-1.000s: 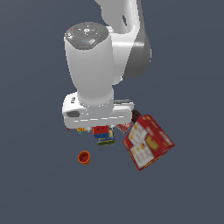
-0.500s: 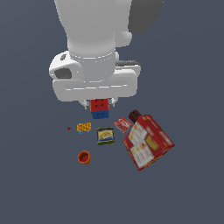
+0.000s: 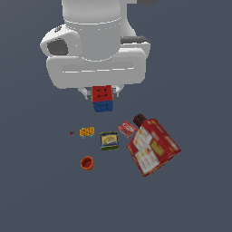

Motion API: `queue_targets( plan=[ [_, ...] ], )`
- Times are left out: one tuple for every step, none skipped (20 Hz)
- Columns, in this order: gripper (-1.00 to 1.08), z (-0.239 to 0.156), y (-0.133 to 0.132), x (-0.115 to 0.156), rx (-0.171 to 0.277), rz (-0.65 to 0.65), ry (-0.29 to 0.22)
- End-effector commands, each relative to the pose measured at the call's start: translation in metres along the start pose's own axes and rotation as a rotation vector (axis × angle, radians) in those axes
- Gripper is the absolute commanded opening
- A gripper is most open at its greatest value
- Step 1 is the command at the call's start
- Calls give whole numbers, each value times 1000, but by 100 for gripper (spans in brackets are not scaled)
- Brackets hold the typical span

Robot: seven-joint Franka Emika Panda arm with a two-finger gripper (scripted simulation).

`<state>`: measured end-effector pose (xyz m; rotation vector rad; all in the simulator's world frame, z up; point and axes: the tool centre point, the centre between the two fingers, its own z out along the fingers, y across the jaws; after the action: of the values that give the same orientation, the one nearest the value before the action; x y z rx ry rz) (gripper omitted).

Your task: Pick up a designated object from a clutter of objects.

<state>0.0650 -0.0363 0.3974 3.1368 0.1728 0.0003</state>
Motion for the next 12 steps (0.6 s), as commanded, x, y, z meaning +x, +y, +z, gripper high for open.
queue_targets(
  plan=[
    [-100, -4, 0, 0, 0, 0, 0],
    [-100, -5, 0, 0, 0, 0, 0],
    [-100, -2, 0, 0, 0, 0, -1],
    [-100, -3, 0, 0, 0, 0, -1],
    [-100, -3, 0, 0, 0, 0, -1],
    [-100, -4, 0, 1, 0, 0, -1],
    [-100, -5, 0, 1, 0, 0, -1],
    [-100, -6, 0, 2, 0, 0, -1],
    [-100, -8, 0, 3, 0, 0, -1],
    [-100, -10, 0, 4, 0, 0, -1],
    [-100, -12, -1, 6, 0, 0, -1],
    [-100, -14, -1, 7, 0, 0, -1]
  ],
)
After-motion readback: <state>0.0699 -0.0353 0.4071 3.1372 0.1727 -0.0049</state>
